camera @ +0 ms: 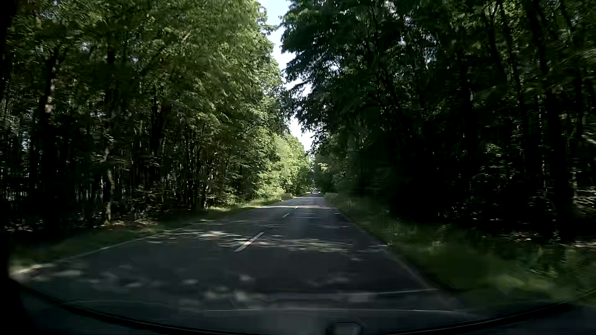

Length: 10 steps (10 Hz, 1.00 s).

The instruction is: Follow the waypoints while adhering to traffic rules and regulations

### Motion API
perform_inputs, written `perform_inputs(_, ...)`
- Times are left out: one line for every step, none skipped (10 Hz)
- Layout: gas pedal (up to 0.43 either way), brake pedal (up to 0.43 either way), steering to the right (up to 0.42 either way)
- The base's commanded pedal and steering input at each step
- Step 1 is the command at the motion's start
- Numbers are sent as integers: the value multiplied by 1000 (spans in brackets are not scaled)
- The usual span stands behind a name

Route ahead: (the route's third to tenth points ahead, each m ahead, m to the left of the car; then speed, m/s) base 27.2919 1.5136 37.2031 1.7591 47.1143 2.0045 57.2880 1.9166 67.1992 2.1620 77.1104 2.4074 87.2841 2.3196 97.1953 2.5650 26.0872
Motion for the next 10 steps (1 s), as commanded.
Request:
perform_inputs(39,30,0)
perform_inputs(39,30,-1)
perform_inputs(39,30,-1)
perform_inputs(39,30,-1)
perform_inputs(39,30,-1)
perform_inputs(39,30,0)
perform_inputs(39,30,-1)
perform_inputs(39,30,-1)
perform_inputs(39,30,0)
perform_inputs(39,30,-1)
